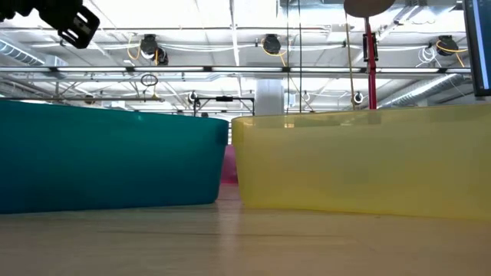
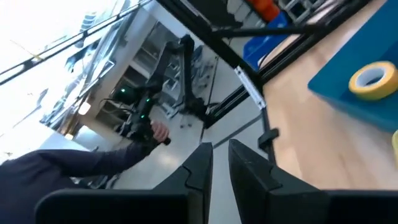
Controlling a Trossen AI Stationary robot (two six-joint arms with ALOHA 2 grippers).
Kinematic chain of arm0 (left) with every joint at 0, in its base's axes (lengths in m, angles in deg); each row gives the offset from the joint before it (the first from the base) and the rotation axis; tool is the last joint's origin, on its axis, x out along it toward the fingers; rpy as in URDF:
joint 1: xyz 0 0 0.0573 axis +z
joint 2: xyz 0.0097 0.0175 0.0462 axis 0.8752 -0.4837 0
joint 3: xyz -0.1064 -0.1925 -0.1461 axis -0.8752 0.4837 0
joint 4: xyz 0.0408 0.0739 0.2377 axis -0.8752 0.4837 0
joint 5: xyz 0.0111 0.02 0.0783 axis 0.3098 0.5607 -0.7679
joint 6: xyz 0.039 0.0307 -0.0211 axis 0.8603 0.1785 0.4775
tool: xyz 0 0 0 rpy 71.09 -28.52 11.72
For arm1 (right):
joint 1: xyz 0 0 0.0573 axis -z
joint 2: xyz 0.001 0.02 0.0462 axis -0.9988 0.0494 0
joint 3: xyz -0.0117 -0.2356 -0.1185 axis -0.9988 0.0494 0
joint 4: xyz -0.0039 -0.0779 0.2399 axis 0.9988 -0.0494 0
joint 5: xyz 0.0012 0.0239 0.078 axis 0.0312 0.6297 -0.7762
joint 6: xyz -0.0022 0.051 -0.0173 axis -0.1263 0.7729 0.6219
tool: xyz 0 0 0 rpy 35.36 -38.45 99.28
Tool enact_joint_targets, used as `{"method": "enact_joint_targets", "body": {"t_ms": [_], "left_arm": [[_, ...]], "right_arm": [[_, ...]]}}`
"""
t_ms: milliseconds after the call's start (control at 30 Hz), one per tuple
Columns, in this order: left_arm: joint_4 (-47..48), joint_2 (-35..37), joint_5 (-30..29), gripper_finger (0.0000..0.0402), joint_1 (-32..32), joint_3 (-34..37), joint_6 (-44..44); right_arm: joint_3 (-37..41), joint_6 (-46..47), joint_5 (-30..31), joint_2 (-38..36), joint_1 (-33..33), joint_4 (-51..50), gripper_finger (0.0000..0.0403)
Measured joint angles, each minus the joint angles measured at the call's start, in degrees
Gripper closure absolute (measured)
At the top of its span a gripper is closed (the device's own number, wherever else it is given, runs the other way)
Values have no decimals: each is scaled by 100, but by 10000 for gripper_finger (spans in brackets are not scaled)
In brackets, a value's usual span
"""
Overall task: Pick and place Stapler, Stapler remover, tape
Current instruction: Put the violet staple remover into the yellow bin
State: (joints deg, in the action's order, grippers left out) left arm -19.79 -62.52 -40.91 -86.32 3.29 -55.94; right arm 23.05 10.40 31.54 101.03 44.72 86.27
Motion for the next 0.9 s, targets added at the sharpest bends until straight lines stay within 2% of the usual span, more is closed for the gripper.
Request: {"method": "enact_joint_targets", "body": {"t_ms": [133, 333, 467, 667, 800, 900], "left_arm": [[241, 229, 2, 204, 105, 0, 530], [364, 280, 123, 204, 256, 0, 965], [507, 283, 257, 204, 407, 0, 1061], [775, 467, 534, 204, 712, 16, 1070], [433, 800, 714, 204, 829, 393, 1057], [76, 1173, 723, 204, 841, 867, 802]], "right_arm": [[4, -742, 53, -2, -47, 142, 358], [-142, -925, 199, 35, -276, -257, 358], [-829, -885, 377, 144, -461, -1371, 358], [-2429, -362, 329, 731, -586, -3655, 358], [-3381, 414, -165, 1333, -607, -5024, 358], [-3767, 1034, -583, 1773, -607, -5543, 358]]}}
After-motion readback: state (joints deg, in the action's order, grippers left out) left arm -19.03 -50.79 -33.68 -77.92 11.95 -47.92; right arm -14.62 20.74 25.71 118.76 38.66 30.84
